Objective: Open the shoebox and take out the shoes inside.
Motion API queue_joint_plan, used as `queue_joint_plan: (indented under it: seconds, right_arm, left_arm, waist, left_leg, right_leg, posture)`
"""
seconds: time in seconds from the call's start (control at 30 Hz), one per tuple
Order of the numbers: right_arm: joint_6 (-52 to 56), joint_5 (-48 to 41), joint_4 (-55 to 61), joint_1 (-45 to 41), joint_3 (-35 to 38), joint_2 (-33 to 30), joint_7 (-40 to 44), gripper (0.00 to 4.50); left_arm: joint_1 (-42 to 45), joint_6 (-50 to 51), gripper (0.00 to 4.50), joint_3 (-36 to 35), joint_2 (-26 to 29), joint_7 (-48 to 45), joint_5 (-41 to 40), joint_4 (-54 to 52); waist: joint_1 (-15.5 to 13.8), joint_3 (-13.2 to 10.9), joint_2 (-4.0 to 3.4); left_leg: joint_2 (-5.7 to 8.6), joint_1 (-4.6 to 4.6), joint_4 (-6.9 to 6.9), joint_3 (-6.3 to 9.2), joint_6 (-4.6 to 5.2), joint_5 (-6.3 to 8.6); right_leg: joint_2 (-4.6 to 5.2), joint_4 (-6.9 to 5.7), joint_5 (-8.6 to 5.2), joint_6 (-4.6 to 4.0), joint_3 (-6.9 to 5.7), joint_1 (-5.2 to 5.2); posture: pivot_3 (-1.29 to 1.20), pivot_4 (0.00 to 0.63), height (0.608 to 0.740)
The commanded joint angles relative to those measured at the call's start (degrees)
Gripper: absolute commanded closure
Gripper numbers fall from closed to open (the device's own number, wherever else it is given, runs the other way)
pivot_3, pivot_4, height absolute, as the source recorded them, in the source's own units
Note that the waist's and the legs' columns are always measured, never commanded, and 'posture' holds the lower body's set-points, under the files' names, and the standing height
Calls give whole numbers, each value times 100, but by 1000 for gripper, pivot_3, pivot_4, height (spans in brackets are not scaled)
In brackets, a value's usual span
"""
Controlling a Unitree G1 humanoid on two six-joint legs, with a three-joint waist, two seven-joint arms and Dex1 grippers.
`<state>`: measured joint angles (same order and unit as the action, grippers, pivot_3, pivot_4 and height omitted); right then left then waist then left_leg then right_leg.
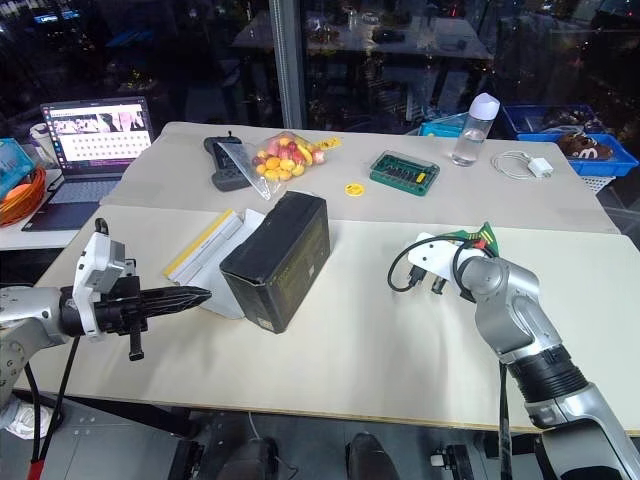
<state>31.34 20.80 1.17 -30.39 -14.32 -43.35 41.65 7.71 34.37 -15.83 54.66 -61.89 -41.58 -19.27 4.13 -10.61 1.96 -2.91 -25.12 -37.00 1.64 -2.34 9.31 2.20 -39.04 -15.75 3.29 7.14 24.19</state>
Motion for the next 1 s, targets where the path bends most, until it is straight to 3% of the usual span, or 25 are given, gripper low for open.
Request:
queue_joint_plan:
  seconds: [0.03,0.33,0.47,0.6,0.7,0.8,1.0]
  right_arm:
    - [318,-420,583,-81,382,-111,443,1249]
    - [1501,-2302,1485,-1123,1523,-670,1860,1249]
    - [2307,-3245,1147,-2534,1934,496,1341,1249]
    - [2606,-3496,1045,-2728,1364,1860,668,1249]
    - [2474,-3356,848,-2708,915,2339,335,1249]
    - [2272,-3251,641,-2650,446,2524,225,1249]
    - [2158,-3156,742,-2339,-156,2202,324,1249]
  left_arm:
    - [-2,-29,4500,-67,-18,21,10,-84]
    - [38,-49,4500,-15,-58,25,45,-48]
    - [67,-72,4500,14,-92,31,92,-15]
    - [70,-89,4500,46,-129,57,124,-16]
    - [89,-96,4500,64,-140,62,144,11]
    - [97,-102,4500,71,-149,70,156,15]
    - [81,-117,4500,67,-166,77,156,-15]
  waist:
    - [1,-3,-5]
    - [-17,-6,-7]
    - [110,-10,-13]
    - [133,8,17]
    - [139,5,11]
    - [54,3,10]
    - [-21,3,10]
  left_leg:
    - [1,-2,0,-1,0,0]
    - [-1,-7,6,4,0,0]
    - [-2,-1,6,1,1,0]
    - [-8,4,17,23,17,-10]
    - [-8,-9,18,27,17,-10]
    - [0,-29,16,27,16,-11]
    - [2,-34,17,27,16,-10]
  right_leg:
    - [0,0,0,0,2,3]
    - [0,2,-1,2,-6,4]
    - [-1,0,4,-4,1,7]
    - [-12,-5,9,-8,-20,1]
    - [-14,-6,9,-10,-18,11]
    - [-4,-5,25,-36,-22,19]
    - [0,4,24,-36,-27,19]
  posture:
    - [0,150,697]
    - [0,150,697]
    - [0,150,697]
    - [0,150,697]
    - [0,150,697]
    - [0,150,697]
    - [0,150,697]
